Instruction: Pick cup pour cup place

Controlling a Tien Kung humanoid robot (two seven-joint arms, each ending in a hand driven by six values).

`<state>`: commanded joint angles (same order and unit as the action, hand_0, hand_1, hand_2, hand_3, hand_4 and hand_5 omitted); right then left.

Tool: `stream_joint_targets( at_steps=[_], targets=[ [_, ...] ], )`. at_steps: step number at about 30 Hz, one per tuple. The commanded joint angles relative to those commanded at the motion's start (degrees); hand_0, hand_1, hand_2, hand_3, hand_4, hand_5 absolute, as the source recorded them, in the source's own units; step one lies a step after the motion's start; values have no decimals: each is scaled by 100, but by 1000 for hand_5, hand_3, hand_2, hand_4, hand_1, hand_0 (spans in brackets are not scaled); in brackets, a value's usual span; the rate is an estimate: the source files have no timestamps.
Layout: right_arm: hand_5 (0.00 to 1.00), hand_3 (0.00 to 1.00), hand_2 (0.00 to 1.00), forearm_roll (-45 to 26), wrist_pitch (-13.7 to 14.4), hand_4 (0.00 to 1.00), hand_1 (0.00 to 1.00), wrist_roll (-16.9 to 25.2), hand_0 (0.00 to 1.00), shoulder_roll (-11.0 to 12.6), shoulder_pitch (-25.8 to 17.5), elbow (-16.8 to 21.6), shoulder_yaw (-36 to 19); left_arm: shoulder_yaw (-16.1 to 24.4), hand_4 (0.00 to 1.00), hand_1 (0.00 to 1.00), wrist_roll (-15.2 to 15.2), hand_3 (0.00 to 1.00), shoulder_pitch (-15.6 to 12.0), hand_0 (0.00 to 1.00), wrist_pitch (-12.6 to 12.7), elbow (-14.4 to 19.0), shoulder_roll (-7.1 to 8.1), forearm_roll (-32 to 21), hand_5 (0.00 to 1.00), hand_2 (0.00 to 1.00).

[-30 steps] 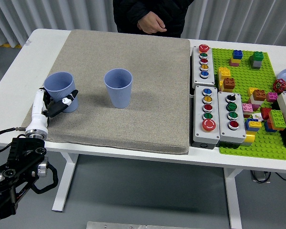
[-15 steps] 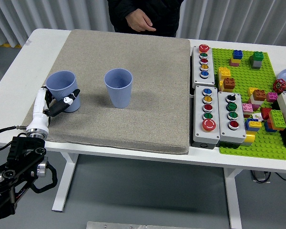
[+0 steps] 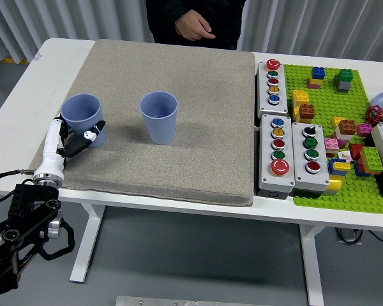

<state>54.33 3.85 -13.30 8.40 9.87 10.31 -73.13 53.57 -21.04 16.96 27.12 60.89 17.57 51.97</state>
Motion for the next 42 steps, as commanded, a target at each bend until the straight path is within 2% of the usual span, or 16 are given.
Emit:
stream_joint_targets(
  at_steps=[4, 5, 10, 11, 22, 23, 28, 30, 40, 41, 42],
  targets=[
    [410, 626, 680, -4, 2, 136, 683, 3, 720, -1, -5, 0, -4, 53, 923, 717, 55, 848, -38, 695, -45, 37, 15, 136, 383, 778],
    [408, 627, 680, -6, 2, 136, 683, 3, 720, -1, -6, 0, -4, 60, 925, 774, 61, 922, -41, 755, -45, 39, 16, 153, 385, 894],
    [408, 627, 680, -10, 3, 136, 683, 5, 720, -1, -13, 0, 0, 97, 925, 774, 89, 922, -62, 755, -106, 41, 25, 184, 385, 894],
    [406, 626, 680, -10, 3, 136, 683, 5, 719, -1, -14, 0, 0, 98, 937, 832, 94, 998, -64, 820, -114, 42, 25, 190, 391, 998],
    [405, 626, 680, 2, 1, 136, 683, -1, 719, 0, -31, 0, 7, 149, 957, 874, 139, 998, -86, 859, -128, 40, 33, 242, 408, 998],
    [401, 626, 680, 4, 1, 137, 683, -2, 719, -1, -36, 0, 5, 164, 963, 973, 137, 998, -90, 969, -132, 33, 33, 244, 415, 998],
    [401, 626, 680, 31, -2, 137, 683, -9, 719, -4, -54, 0, -6, 242, 963, 973, 168, 998, -129, 969, -218, 32, 41, 293, 415, 998],
    [397, 624, 680, 39, -3, 138, 683, -11, 719, -3, -59, 0, -6, 288, 972, 998, 182, 998, -168, 998, -256, 57, 45, 337, 423, 998],
    [392, 625, 680, 34, -3, 138, 683, -6, 719, 8, -51, 0, 8, 600, 986, 998, 353, 998, -524, 998, -531, 547, 128, 685, 441, 998],
    [389, 624, 679, 35, -4, 138, 683, -7, 719, 9, -44, 0, 8, 647, 998, 998, 389, 998, -561, 998, -583, 625, 140, 758, 505, 998],
    [389, 624, 679, 37, -4, 138, 683, -6, 719, 10, -39, 0, 8, 684, 998, 998, 414, 998, -590, 998, -628, 687, 149, 796, 505, 998]
  ],
)
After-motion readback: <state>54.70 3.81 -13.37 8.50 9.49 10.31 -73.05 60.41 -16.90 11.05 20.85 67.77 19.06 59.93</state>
